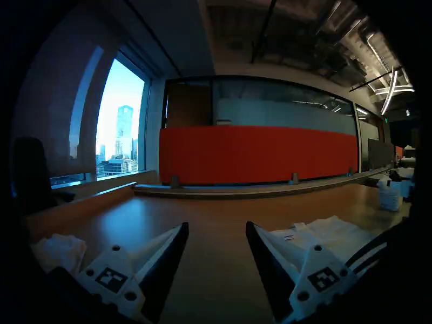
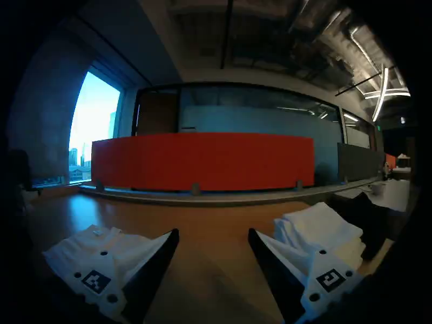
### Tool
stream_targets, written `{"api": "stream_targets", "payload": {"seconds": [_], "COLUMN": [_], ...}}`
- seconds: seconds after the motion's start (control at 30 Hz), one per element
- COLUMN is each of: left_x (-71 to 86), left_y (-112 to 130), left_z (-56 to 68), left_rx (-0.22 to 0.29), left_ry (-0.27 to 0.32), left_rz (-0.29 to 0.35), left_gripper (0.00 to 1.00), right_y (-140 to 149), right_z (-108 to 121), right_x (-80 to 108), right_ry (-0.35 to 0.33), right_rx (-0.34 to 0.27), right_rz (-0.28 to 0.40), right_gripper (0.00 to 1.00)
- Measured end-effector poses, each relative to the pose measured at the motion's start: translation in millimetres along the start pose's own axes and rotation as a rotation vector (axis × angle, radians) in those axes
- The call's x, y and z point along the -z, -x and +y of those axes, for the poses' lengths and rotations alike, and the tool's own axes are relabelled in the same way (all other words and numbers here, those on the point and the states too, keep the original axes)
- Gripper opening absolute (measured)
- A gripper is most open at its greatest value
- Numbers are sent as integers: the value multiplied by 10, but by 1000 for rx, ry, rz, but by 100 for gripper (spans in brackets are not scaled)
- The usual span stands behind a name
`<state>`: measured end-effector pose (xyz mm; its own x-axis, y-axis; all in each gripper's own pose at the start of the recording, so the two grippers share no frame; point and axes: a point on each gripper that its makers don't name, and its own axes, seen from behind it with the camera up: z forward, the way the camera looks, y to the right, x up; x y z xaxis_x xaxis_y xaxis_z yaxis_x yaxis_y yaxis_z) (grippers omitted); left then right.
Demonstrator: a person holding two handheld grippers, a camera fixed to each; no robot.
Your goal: Fold towel
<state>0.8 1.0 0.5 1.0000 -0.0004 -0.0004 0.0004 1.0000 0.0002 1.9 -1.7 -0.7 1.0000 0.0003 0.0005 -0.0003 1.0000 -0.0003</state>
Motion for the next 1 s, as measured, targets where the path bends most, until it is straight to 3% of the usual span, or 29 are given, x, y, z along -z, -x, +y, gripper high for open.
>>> {"api": "stream_targets", "payload": {"seconds": [0.67,1.0], "left_x": [22,1], "left_y": [-15,-518], "left_z": [-20,-10], "left_rx": [0,-5], "left_ry": [-9,-3], "left_rz": [3,5], "left_gripper": [77,78], "right_y": [11,-514], "right_z": [10,-37], "right_x": [-4,-9], "right_ry": [6,6], "right_rx": [3,4], "right_rz": [-7,-10], "right_gripper": [99,99]}}
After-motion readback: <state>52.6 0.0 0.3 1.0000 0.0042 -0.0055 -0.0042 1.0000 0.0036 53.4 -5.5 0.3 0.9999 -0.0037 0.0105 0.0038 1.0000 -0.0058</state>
